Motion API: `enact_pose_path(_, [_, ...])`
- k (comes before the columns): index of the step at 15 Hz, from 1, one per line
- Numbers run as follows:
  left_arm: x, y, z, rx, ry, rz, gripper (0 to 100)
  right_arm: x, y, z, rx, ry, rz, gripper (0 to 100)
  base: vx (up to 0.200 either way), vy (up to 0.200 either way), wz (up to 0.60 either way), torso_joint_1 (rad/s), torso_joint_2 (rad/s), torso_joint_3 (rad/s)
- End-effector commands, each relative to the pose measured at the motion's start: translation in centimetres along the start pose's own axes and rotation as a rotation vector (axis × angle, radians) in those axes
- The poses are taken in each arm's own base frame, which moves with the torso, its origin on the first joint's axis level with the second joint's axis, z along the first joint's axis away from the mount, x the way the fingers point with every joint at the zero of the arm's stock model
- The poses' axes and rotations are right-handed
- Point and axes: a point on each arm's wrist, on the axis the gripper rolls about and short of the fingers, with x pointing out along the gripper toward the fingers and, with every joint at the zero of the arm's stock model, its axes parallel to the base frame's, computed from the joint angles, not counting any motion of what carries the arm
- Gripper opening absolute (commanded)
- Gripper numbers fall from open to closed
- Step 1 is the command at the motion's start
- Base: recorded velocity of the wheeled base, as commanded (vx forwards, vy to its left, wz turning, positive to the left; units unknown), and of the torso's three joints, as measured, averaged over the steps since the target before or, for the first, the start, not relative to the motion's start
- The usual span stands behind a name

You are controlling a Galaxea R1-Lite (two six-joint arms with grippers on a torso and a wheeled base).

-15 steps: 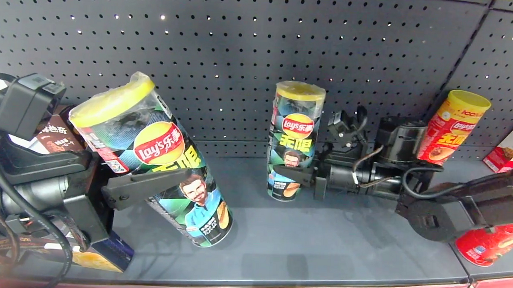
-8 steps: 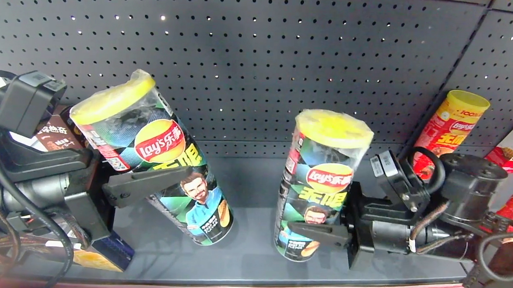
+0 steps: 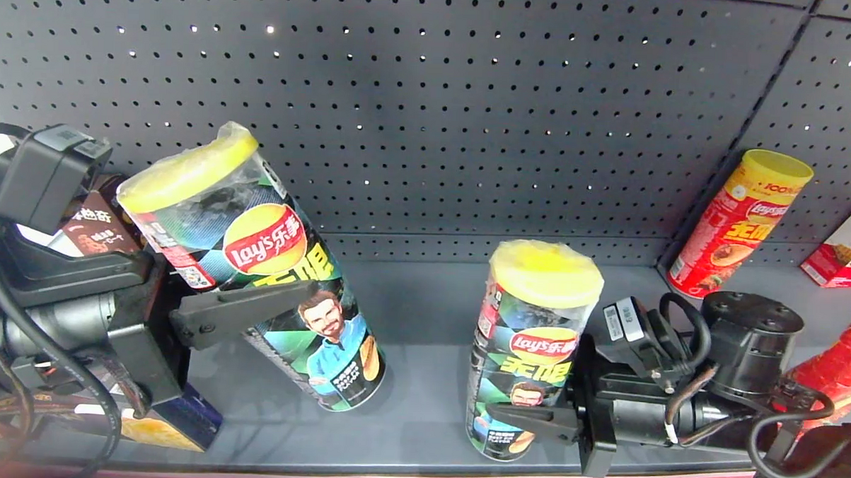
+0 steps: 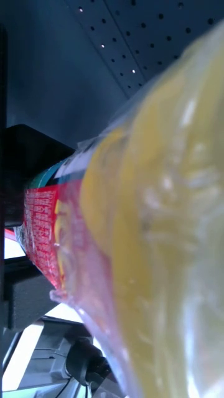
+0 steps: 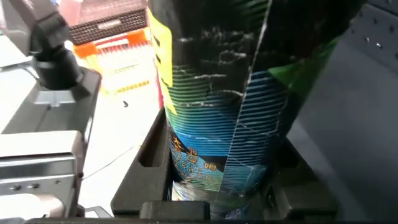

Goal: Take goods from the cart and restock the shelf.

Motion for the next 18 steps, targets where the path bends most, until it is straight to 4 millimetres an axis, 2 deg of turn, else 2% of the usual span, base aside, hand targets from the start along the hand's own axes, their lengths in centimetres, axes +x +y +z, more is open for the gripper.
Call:
enact_pose_path(1, [0.0, 0.0, 0.0, 0.0, -0.001, 0.0, 0, 0.4, -0.9, -0.8, 0.016, 0.016, -0.011, 0, 0.0, 0.0, 0.0, 0.0, 0.0, 0.0])
enact_pose_path(5, [0.0, 0.0, 0.0, 0.001, -0.002, 0.0, 0, 1.3, -2.0, -1.6, 0.017, 0.022, -0.021, 0, 0.0, 0.0, 0.0, 0.0, 0.0, 0.0])
enact_pose_path(6, [0.0, 0.0, 0.1, 0.002, -0.003, -0.001, 0, 1.3, -1.9, -1.6, 0.013, 0.024, -0.019, 100, 0.0, 0.0, 0.0, 0.0, 0.0, 0.0])
enact_pose_path(10, [-0.1, -0.1, 0.0, 0.001, -0.002, 0.0, 0, 0.6, -1.7, -1.0, -0.002, 0.016, -0.038, 100, 0.0, 0.0, 0.0, 0.0, 0.0, 0.0])
enact_pose_path(15, [-0.2, -0.1, -0.4, -0.008, 0.007, -0.001, 0, -2.6, -1.4, 0.6, -0.032, -0.002, -0.117, 100, 0.0, 0.0, 0.0, 0.0, 0.0, 0.0])
enact_pose_path(18, [-0.2, -0.1, -0.3, 0.001, -0.001, -0.002, 0, -5.4, 0.9, 2.7, -0.074, -0.037, -0.147, 100, 0.0, 0.0, 0.0, 0.0, 0.0, 0.0])
